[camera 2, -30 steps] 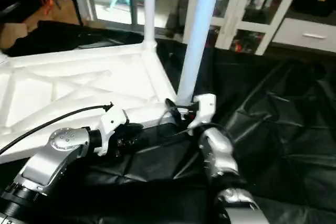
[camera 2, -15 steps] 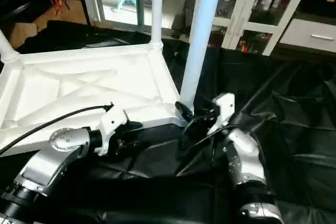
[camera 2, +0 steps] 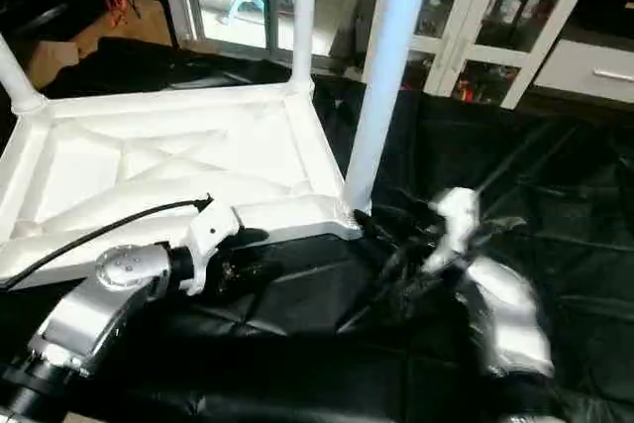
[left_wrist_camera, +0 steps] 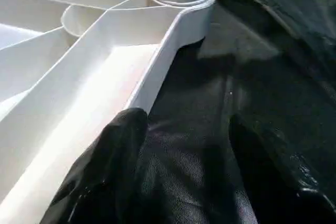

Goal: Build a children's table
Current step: Insert table leg to table base

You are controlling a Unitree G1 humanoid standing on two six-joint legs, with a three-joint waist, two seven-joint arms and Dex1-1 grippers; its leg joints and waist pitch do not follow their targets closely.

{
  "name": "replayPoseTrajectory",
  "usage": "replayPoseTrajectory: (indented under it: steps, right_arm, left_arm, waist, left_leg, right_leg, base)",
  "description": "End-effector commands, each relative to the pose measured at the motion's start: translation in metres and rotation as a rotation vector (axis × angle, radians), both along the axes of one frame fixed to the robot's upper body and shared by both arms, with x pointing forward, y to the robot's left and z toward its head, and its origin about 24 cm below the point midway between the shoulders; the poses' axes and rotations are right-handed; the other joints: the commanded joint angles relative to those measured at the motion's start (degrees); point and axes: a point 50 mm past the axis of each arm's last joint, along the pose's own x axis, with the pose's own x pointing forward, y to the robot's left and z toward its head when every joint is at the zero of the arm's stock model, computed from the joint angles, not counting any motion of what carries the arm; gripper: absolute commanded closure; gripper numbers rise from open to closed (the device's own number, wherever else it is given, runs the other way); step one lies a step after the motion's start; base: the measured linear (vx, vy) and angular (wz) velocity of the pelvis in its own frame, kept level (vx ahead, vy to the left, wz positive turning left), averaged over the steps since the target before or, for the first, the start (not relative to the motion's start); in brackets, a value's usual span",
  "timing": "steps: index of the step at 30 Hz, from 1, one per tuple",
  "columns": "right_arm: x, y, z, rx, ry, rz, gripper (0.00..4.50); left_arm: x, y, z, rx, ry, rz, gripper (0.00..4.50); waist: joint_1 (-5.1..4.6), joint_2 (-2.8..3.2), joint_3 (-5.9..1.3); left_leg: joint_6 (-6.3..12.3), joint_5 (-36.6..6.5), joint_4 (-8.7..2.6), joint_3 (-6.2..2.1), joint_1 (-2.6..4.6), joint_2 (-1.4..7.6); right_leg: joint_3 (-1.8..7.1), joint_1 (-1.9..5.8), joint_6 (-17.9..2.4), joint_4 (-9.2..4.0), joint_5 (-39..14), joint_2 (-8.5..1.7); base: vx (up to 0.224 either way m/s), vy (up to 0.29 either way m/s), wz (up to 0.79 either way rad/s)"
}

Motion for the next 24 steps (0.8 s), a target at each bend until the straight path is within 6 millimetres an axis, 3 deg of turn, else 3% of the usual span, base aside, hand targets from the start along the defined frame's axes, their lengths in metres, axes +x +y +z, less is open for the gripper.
replayPoseTrajectory:
  steps: [1,2,3,4,5,6,9,11,12,15,24]
  right_arm:
    - [-0.004,-0.012,0.013,0.013,-0.041,-0.041,0.55]
    - [-0.009,-0.015,0.015,0.015,-0.046,-0.052,0.55]
    - [-0.012,-0.017,0.017,0.017,-0.048,-0.058,0.55]
    - [-0.019,-0.020,0.018,0.015,-0.046,-0.066,0.55]
    - [-0.024,-0.022,0.019,0.014,-0.044,-0.071,0.55]
    - [-0.034,-0.023,0.019,0.023,-0.025,-0.080,0.55]
    - [-0.041,-0.022,0.020,0.033,-0.006,-0.086,0.55]
    - [-0.041,-0.022,0.020,0.033,-0.006,-0.086,0.55]
    - [-0.041,-0.022,0.020,0.033,-0.006,-0.086,0.55]
    - [-0.041,-0.022,0.020,0.033,-0.006,-0.086,0.55]
    - [-0.041,-0.022,0.020,0.033,-0.006,-0.086,0.55]
  left_arm:
    - [0.004,0.010,0.011,-0.032,-0.039,0.089,1.54]
    - [0.003,0.011,0.014,-0.059,-0.040,0.123,1.54]
    - [0.003,0.012,0.015,-0.077,-0.040,0.147,1.54]
    - [0.002,0.015,0.018,-0.103,-0.041,0.206,1.54]
    - [0.002,0.018,0.019,-0.120,-0.041,0.247,1.54]
    - [0.001,0.024,0.021,-0.168,-0.037,0.368,1.54]
    - [0.000,0.029,0.020,-0.186,-0.023,0.466,1.54]
    - [0.000,0.029,0.020,-0.186,-0.023,0.466,1.54]
    - [0.000,0.029,0.020,-0.186,-0.023,0.466,1.54]
    - [0.000,0.029,0.020,-0.186,-0.023,0.466,1.54]
    - [0.000,0.029,0.020,-0.186,-0.023,0.466,1.54]
  waist:
    - [0.27,0.12,-2.88]
    - [0.13,0.48,-2.81]
    - [0.04,0.33,-2.80]
    - [0.14,0.84,-2.73]
    - [0.05,0.58,-2.58]
    - [-0.01,1.14,-2.50]
    - [-0.26,0.71,-2.31]
    - [-0.47,0.94,-2.20]
    - [-0.44,1.04,-2.15]
    - [-0.36,1.19,-2.17]
    - [-0.23,1.18,-2.49]
  left_leg:
    - [2.65,5.0,-3.42,-0.36,0.04,0.83]
    - [2.52,4.2,-3.47,-0.42,0.00,0.81]
    - [2.42,3.8,-3.46,-0.37,0.04,0.83]
    - [2.28,3.2,-3.40,-0.47,0.04,0.92]
    - [2.43,2.5,-3.47,-0.39,0.04,0.99]
    - [2.59,1.0,-3.43,-0.51,0.07,1.06]
    - [2.88,-0.2,-3.63,-0.66,-0.03,0.87]
    - [2.94,-2.1,-3.81,-0.63,0.21,1.01]
    - [3.07,-1.8,-3.83,-0.61,0.18,1.15]
    - [3.39,-0.7,-3.80,-0.58,0.11,1.18]
    - [4.20,2.3,-3.41,-0.64,-0.12,0.88]
  right_leg:
    - [1.78,2.97,-8.7,-1.99,38.2,-3.95]
    - [1.74,2.81,-9.0,-2.00,36.8,-4.03]
    - [1.77,2.85,-9.0,-2.16,36.3,-3.99]
    - [1.80,2.74,-9.3,-2.11,35.7,-4.06]
    - [1.78,2.70,-9.3,-2.43,35.1,-4.04]
    - [1.68,2.57,-9.8,-2.67,34.0,-4.10]
    - [1.64,2.58,-10.1,-3.05,30.1,-4.04]
    - [1.80,2.13,-10.8,-3.65,22.0,-4.20]
    - [1.87,2.02,-11.3,-3.68,20.5,-4.24]
    - [1.93,1.91,-11.9,-3.67,20.1,-4.36]
    - [1.88,2.17,-11.8,-3.13,25.9,-4.31]
  base:
    - [0.000,0.000,0.00]
    - [0.000,0.000,0.00]
    - [0.000,0.000,0.00]
    - [0.000,0.000,0.00]
    - [0.000,0.000,0.00]
    - [0.000,0.000,0.00]
    - [0.000,0.000,0.00]
    - [0.000,0.000,0.00]
    - [0.000,0.000,0.00]
    - [0.000,0.000,0.00]
    - [0.000,0.000,0.00]
